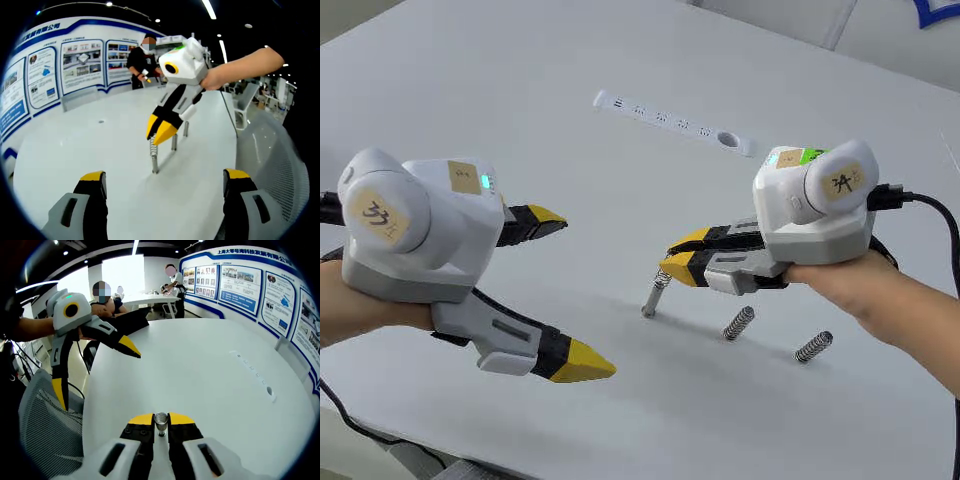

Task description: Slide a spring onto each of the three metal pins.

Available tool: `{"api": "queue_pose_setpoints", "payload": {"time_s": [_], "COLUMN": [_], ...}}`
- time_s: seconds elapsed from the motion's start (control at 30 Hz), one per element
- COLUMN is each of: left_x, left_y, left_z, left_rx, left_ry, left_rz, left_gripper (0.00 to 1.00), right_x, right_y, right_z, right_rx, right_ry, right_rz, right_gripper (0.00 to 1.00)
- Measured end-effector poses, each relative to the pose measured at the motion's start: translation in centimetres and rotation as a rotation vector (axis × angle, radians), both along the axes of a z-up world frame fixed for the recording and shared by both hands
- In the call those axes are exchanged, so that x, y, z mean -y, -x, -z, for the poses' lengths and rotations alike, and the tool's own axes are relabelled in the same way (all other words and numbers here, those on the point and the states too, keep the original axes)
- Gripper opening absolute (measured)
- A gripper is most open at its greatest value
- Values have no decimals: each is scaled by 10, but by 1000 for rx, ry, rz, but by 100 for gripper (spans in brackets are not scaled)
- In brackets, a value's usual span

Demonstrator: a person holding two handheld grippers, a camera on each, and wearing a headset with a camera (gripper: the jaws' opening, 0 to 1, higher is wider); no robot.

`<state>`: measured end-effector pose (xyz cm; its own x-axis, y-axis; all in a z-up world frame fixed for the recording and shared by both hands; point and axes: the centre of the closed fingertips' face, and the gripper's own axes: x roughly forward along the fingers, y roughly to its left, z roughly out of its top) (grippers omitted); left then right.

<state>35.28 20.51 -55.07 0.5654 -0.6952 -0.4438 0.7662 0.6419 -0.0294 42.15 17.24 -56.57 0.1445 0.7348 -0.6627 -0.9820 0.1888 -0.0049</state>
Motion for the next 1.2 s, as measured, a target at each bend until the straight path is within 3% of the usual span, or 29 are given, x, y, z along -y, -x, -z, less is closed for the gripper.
{"api": "queue_pose_setpoints", "payload": {"time_s": [0.33,1.03,1.2], "left_x": [-1,-7,-7], "left_y": [1,4,5], "left_z": [2,6,7], "left_rx": [-11,-30,-37], "left_ry": [-7,-24,-26], "left_rz": [-8,-13,-13], "left_gripper": [100,99,98], "right_x": [0,-2,-2], "right_y": [-1,-5,-4], "right_z": [12,53,57], "right_rx": [-10,-6,-7], "right_ry": [24,104,109], "right_rz": [4,9,8], "right_gripper": [10,11,11]}}
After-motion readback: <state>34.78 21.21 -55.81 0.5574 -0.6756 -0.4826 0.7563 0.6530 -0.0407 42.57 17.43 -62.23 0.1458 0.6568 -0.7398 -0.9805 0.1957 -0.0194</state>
